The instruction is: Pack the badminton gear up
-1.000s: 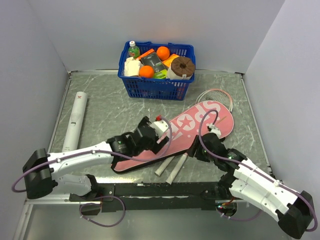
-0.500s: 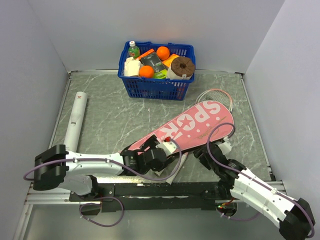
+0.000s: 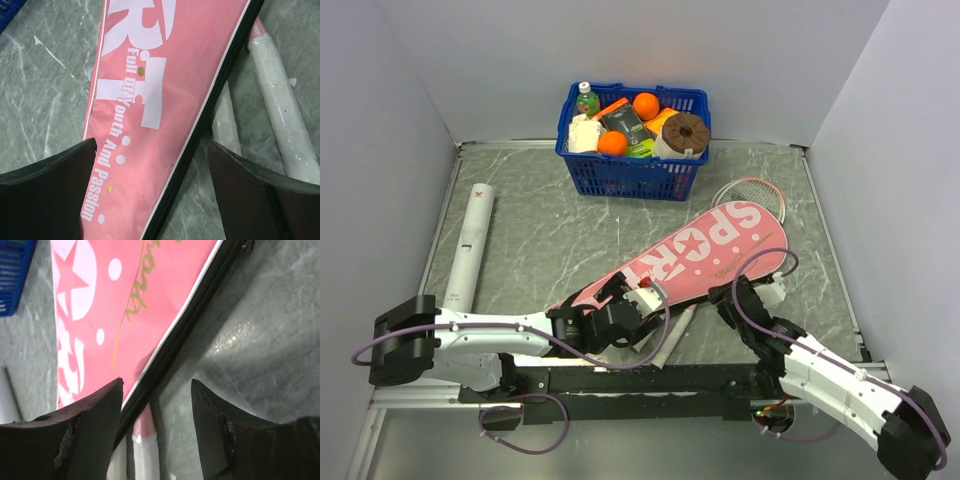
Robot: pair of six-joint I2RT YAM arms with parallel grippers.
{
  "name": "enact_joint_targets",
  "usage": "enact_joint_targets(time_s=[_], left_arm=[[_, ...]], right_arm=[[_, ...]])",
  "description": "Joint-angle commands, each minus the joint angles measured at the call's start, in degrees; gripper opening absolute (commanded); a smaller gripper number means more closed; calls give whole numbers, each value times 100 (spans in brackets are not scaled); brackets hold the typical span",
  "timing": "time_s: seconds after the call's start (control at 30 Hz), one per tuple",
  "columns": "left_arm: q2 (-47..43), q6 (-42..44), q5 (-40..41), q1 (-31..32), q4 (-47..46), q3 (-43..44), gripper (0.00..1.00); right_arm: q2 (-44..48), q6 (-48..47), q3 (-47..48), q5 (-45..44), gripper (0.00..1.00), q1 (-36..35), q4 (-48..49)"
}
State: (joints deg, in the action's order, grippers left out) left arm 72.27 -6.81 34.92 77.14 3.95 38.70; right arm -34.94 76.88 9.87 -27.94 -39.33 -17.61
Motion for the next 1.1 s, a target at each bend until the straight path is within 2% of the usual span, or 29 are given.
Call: enact_joint_targets(time_s=[0.0,0.1,0.2,0.23,0.3,0.37,0.4,0.53,0.77,1.07], left_arm=[[-143,188,77,38,-351,-82,96],[-134,241,-107,38,-544,-99,97],[-169,312,-283,38,-684,-169,96],[-178,329,-292,46,-693,-178,96],[-161,295,-162,64,-589,-144,96],[-3,180,41,73,-413,67,96],[111,206,111,90,-403,103,96],[287,242,279,125,-474,155,97],[814,619,349,169,-807,252,96],[1158,1331,1096,196,-1168,384,97]], right_arm=[[-583,125,111,-422,64,74,679],[-1162,134,200,-536,60,101,916],[-1392,38,208,-668,49,180,1189],[-1384,-15,217,-712,43,206,1233],[-1332,-225,261,-870,38,224,1277],[-1192,-549,357,-1019,28,259,1295],[-1130,-656,393,-1072,19,277,1286],[-884,-1262,594,-1029,0,461,1417],[-795,-2211,999,-274,0,698,1506],[-900,-2485,1140,78,0,795,1506]])
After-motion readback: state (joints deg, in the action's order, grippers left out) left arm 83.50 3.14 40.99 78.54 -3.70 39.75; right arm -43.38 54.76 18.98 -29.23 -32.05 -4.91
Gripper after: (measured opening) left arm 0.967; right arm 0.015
